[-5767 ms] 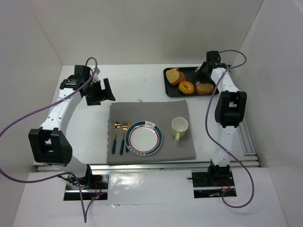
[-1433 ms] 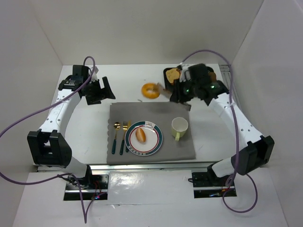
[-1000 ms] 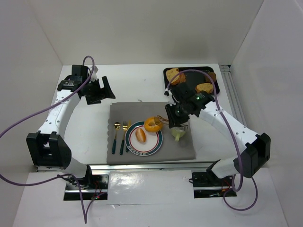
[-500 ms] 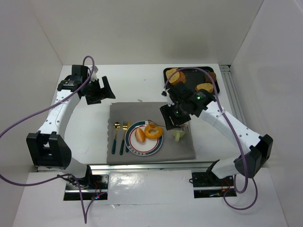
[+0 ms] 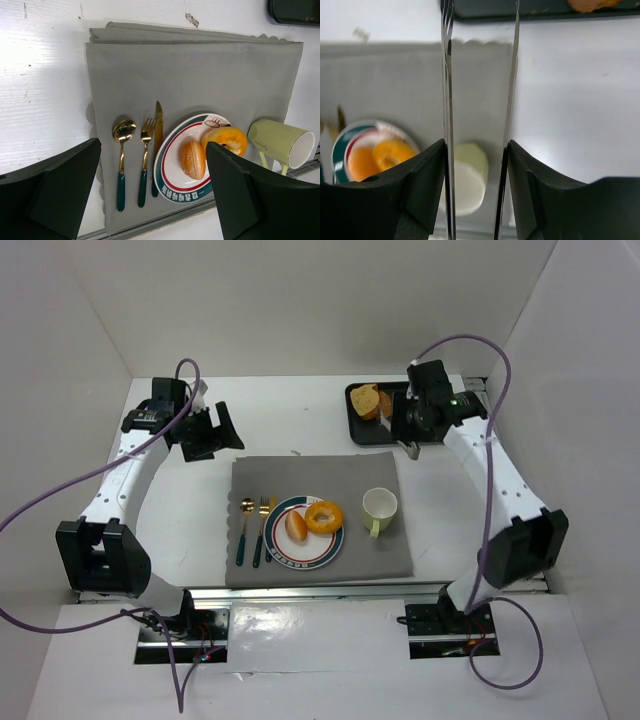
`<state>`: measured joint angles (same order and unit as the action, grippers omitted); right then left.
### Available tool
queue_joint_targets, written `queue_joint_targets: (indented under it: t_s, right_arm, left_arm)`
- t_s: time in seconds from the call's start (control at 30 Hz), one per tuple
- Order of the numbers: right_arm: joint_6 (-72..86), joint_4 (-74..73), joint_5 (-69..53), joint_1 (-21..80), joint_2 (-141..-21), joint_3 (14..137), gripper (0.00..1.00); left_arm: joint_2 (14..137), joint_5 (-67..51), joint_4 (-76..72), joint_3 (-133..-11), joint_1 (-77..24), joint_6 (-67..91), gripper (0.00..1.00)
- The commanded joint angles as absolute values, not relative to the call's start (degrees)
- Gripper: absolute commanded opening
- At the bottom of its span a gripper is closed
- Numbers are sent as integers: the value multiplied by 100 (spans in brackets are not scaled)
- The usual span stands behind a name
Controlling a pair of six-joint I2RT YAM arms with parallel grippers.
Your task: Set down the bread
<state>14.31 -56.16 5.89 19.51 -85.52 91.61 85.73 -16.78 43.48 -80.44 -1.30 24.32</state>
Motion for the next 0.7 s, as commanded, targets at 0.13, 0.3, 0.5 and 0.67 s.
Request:
queue_joint_targets:
  t_s: [0.13, 0.3, 0.5, 0.67]
  right_arm:
    - [1635, -4526, 624, 1187, -9999, 9737, 56]
    - [1477, -4412, 510, 1072, -10572, 9932, 56]
    - [1363, -4272, 510, 1072, -11100, 10107, 56]
    - [1362, -4140, 387, 1072, -11391, 10283, 54]
  left_arm:
    - [8542, -1661, 4315, -8165, -105, 2426, 100]
    - [8674, -1600, 4368, -8270, -105, 2426, 100]
    - [8850, -1600, 4368, -8446, -105, 2426, 100]
    - [8903, -1547, 4421, -8499, -105, 2426, 100]
